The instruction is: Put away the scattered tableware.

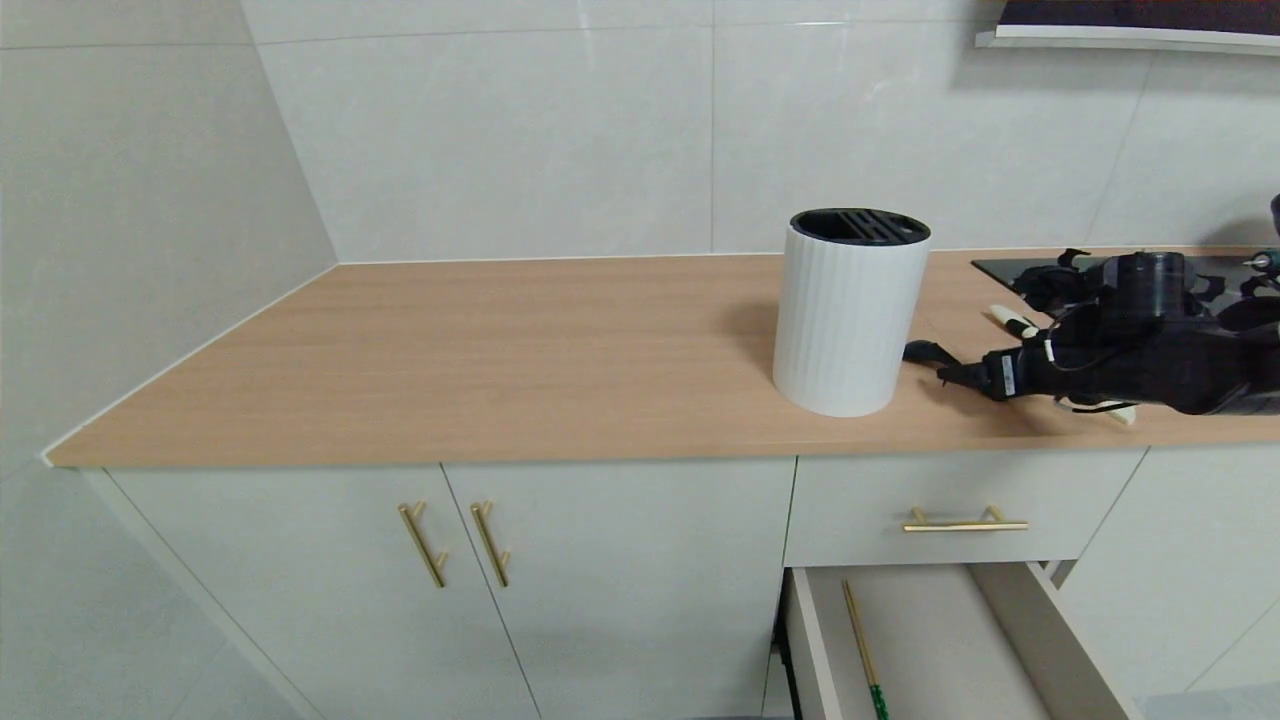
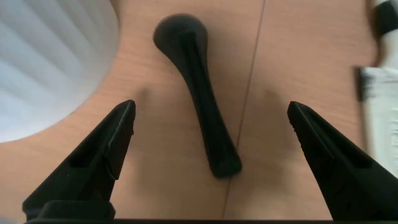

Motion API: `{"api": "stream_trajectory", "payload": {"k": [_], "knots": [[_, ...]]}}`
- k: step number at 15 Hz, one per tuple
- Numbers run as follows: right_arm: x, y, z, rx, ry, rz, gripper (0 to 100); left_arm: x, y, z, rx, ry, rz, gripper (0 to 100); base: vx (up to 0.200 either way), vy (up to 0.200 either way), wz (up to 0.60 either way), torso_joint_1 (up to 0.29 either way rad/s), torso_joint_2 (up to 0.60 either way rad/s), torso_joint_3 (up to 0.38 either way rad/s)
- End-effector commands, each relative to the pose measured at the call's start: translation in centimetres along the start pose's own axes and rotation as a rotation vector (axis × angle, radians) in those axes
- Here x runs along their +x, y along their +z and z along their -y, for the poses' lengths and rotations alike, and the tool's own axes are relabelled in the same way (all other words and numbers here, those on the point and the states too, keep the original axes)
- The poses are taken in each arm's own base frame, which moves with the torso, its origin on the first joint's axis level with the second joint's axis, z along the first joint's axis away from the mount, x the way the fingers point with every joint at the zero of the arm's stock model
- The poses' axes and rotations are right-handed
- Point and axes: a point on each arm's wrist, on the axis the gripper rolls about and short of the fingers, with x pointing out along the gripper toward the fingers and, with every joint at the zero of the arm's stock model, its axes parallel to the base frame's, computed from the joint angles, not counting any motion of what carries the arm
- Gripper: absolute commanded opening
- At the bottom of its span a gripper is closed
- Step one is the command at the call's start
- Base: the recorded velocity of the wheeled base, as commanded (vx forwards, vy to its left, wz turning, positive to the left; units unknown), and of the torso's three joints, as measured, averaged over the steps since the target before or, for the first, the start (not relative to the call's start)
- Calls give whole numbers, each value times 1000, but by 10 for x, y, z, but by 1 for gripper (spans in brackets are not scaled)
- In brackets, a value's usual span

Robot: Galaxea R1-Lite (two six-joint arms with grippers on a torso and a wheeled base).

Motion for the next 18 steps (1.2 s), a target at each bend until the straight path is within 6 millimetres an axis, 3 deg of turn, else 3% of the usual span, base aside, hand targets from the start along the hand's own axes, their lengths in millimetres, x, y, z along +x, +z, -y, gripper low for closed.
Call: {"api": "stream_trajectory", "payload": {"k": [1,7,8,16,18], "knots": [[11,-10,0,7,8,-24,100,0,0,0,-1,0,0,100,0,0,0,0,0,0],[18,-13,1,12,8,-25,100,0,0,0,-1,0,0,100,0,0,0,0,0,0],[20,-13,1,12,8,-27,0,0,0,0,-1,0,0,100,0,0,0,0,0,0],[14,-7,0,23,52,-3,0,0,0,0,-1,0,0,100,0,0,0,0,0,0],[-5,8,-4,87,45,24,0,0,0,0,-1,0,0,100,0,0,0,0,0,0]]}}
